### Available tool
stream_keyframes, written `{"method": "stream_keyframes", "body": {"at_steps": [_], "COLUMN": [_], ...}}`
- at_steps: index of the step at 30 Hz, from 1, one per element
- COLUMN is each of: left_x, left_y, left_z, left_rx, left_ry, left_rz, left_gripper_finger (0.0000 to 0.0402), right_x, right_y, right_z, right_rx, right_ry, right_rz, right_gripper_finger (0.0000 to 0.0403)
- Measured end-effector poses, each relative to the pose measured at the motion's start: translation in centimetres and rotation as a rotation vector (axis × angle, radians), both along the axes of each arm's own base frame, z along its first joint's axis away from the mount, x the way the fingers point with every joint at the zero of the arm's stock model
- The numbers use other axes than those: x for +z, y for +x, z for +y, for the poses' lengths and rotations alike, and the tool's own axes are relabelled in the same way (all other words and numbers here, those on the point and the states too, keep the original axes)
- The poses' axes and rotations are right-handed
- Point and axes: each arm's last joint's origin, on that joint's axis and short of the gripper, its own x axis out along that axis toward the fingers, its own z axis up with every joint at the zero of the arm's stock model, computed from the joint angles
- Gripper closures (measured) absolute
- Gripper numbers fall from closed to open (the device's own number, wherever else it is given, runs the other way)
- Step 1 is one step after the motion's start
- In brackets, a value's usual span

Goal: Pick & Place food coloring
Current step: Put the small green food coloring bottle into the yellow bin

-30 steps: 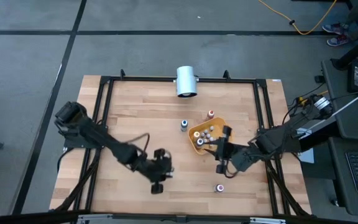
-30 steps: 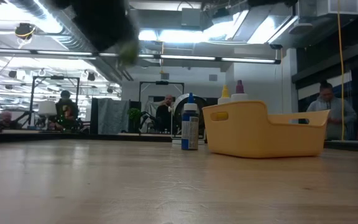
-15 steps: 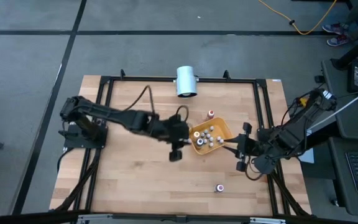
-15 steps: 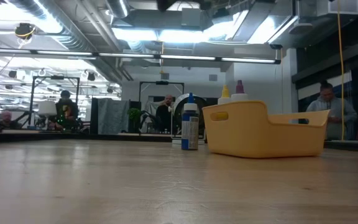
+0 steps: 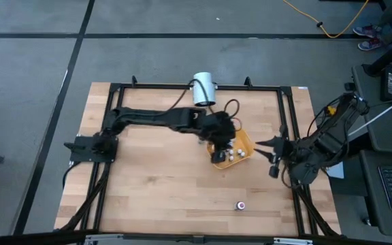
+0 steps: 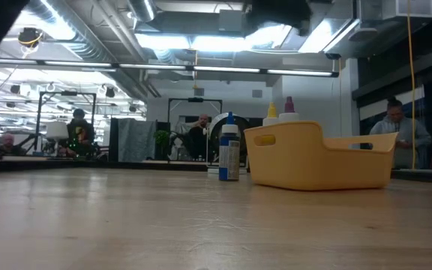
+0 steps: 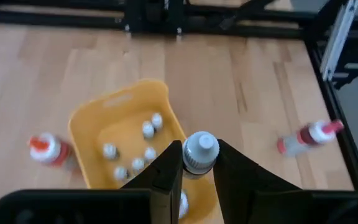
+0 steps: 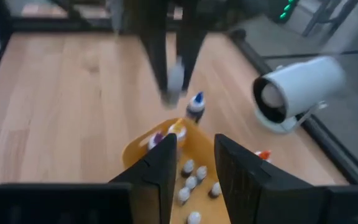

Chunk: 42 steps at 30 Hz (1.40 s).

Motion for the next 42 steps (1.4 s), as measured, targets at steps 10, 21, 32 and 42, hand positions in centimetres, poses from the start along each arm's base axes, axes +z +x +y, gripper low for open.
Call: {"method": "stream_keyframes", "body": {"at_steps": [10,21,32,42], "left_x": [-3.8,-7.7,-10.4,-13.5], "left_y": [4.6,6.3,8.0,8.9], "left_z": [2.8,5.5,7.4,7.8], "left_rx": [-0.137,-0.261,-0.220,-0.193], "left_ry": [0.034,0.062,0.068,0.060], "left_rz": [0.008,0.017,-0.040,-0.004], "left_gripper_finger": [0.0334,0.0334,0.0334,0.0334], "right_x": [1.9,2.8,2.9,2.9], "right_y": [-1.9,-3.1,-3.3,-3.3], "right_z": [-2.2,-3.7,-3.9,-3.9], "right_rx": [-0.027,-0.037,-0.028,-0.015], "right_ry": [-0.018,0.014,-0.037,-0.061], "right_rz": [-0.111,-0.164,-0.159,-0.149], "right_gripper_finger": [0.0293,0.0293,0.0293,0.0293]}}
